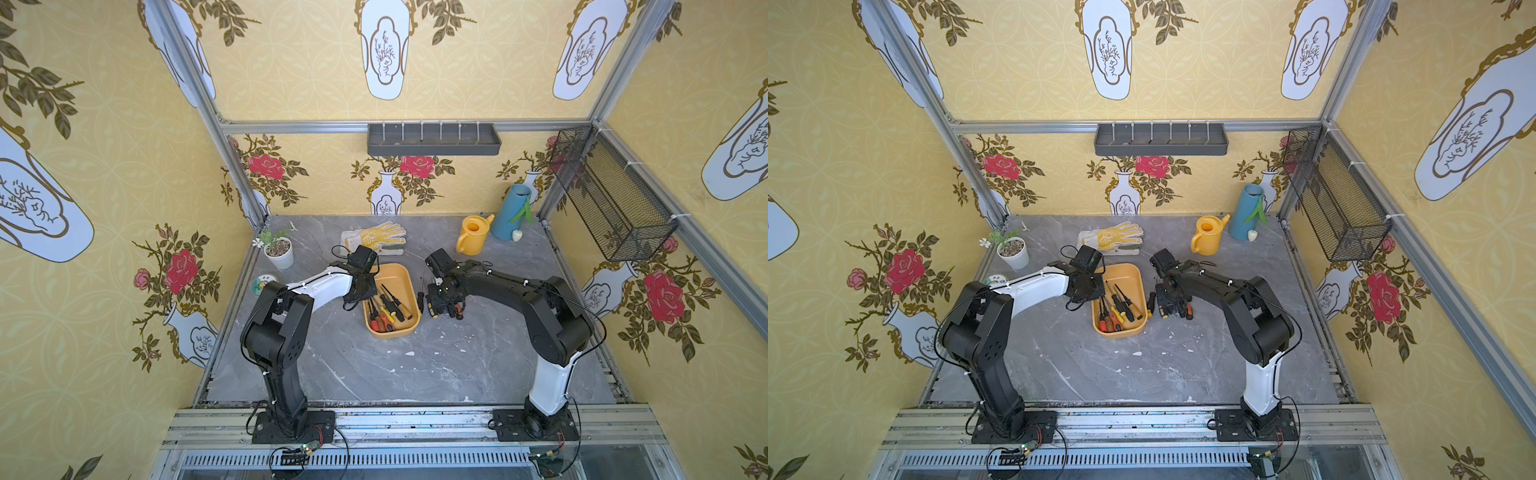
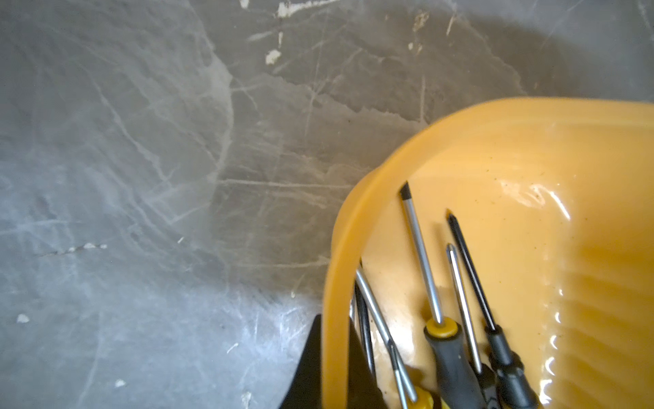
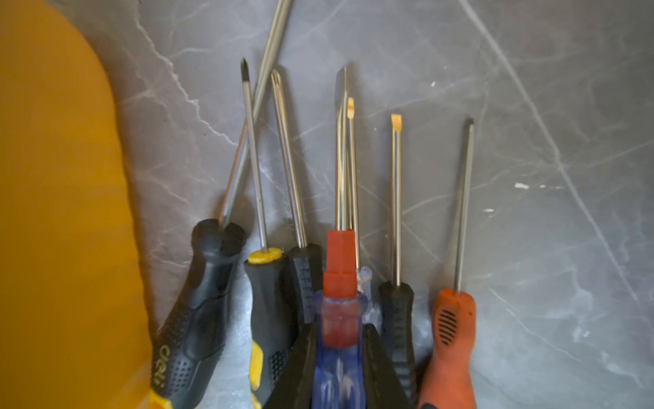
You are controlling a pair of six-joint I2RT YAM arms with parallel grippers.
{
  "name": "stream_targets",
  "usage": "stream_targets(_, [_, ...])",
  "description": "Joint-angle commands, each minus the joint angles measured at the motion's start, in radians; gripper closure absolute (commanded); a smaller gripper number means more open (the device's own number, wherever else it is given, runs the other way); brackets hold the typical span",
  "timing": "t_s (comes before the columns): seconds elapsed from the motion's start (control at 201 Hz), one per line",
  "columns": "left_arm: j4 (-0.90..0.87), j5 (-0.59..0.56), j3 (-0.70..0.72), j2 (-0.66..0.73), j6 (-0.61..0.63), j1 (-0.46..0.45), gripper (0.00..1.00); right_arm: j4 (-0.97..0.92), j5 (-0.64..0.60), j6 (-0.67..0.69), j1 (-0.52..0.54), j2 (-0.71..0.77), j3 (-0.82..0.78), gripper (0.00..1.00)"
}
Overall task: Take out the screwdriver from the storage box
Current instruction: Place the screwdriver at the center of the board.
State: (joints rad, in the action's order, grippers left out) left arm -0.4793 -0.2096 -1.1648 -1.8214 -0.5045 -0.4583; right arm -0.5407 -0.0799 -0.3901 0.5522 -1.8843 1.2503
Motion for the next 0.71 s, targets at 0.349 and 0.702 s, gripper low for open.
stream_targets(0.349, [-0.049,-0.016,0.007,0.021,0.019,0.003,1.00,-0.011,0.000,-0.018,0.003,-0.015,0.012,0.67])
stream_targets(0.702, [-0.048,-0.030,0.009,0.013,0.028,0.003,1.00,-0.035,-0.021,-0.021,0.011,0.031,0.028,0.53])
